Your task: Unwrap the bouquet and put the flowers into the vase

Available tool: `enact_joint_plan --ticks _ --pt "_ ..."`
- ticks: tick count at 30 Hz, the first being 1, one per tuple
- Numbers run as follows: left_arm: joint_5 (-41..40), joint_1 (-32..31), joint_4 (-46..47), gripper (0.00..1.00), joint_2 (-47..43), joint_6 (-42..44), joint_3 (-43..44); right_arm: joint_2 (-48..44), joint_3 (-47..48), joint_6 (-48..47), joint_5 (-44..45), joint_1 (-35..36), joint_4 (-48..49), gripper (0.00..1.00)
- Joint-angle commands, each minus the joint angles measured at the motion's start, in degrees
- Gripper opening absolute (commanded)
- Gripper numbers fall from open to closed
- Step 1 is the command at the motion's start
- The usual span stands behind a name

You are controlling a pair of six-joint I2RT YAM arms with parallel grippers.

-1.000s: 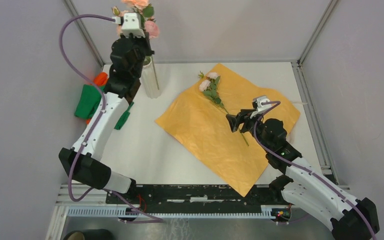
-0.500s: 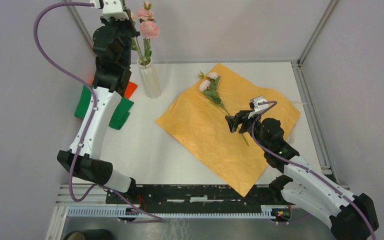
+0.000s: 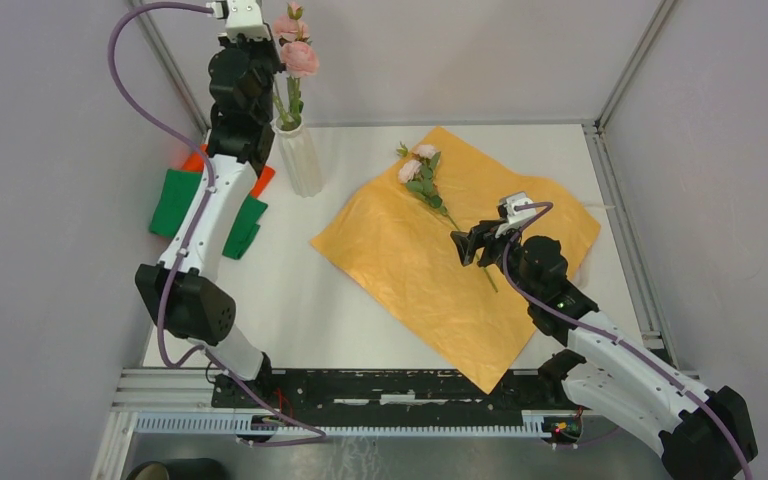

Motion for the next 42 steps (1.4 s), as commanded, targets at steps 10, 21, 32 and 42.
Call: enact_joint_plan --ticks 10,21,32,42 --pt "-0.3 2.2 7.8 0.02 0.8 -3.6 -9.7 0.9 -0.1 -0.2 -1.1 0.1 2.7 0.74" --pt "-0.8 2.2 13.6 0.02 0.4 -9.2 -23.3 1.2 -0.9 0.4 -1.7 0.1 3.6 0.74" --pt "-0.7 2.2 13.8 0.82 2.9 -10.7 -22.4 0.8 -1.7 0.0 -1.5 0.1 3.3 0.74" --pt "-2.3 2.2 12.2 1.0 -2.0 -12.3 -23.6 1.3 -2.4 0.4 -1.7 0.1 3.9 0.74"
